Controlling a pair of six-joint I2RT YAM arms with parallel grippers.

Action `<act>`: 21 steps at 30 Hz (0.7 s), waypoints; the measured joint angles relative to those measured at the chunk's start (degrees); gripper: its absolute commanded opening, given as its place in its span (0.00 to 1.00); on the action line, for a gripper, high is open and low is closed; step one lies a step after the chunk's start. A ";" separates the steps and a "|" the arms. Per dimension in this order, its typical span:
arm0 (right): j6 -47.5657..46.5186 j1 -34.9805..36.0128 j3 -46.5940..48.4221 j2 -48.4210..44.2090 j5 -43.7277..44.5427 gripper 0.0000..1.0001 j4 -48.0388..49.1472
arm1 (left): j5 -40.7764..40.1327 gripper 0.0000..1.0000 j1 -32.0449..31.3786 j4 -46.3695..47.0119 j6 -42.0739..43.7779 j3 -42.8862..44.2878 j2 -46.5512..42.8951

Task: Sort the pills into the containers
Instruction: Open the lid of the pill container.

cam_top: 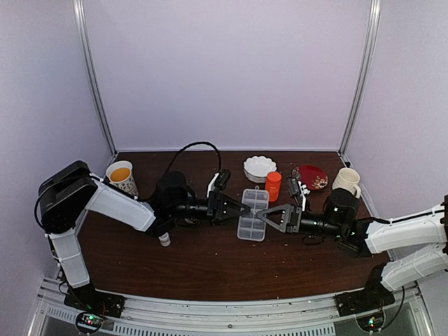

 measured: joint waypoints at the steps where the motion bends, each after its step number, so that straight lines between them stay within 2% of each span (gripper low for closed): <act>1: -0.13 0.00 0.00 -0.68 -0.15 0.48 -0.02 | 0.35 0.06 0.00 0.59 -0.37 0.00 0.00; 3: -0.20 0.00 0.00 -1.44 -0.55 0.40 -0.22 | 1.14 0.06 0.00 1.81 -0.87 0.00 -0.02; 7: -0.28 0.00 0.00 -2.08 -0.92 0.34 -1.18 | 2.05 0.05 0.00 1.88 -0.98 0.00 -0.50; 11: -0.98 0.00 0.04 -3.52 -0.98 0.22 -3.32 | 2.36 0.05 -0.11 1.03 -0.50 0.04 -1.14; 15: -0.55 0.00 0.28 -5.57 -0.85 0.18 -7.17 | 2.45 0.05 -0.55 -1.55 3.17 0.52 -1.88; 21: -2.01 0.00 1.01 -8.11 -0.50 0.16 -12.66 | 2.29 0.05 -1.14 -10.16 8.61 2.58 -3.93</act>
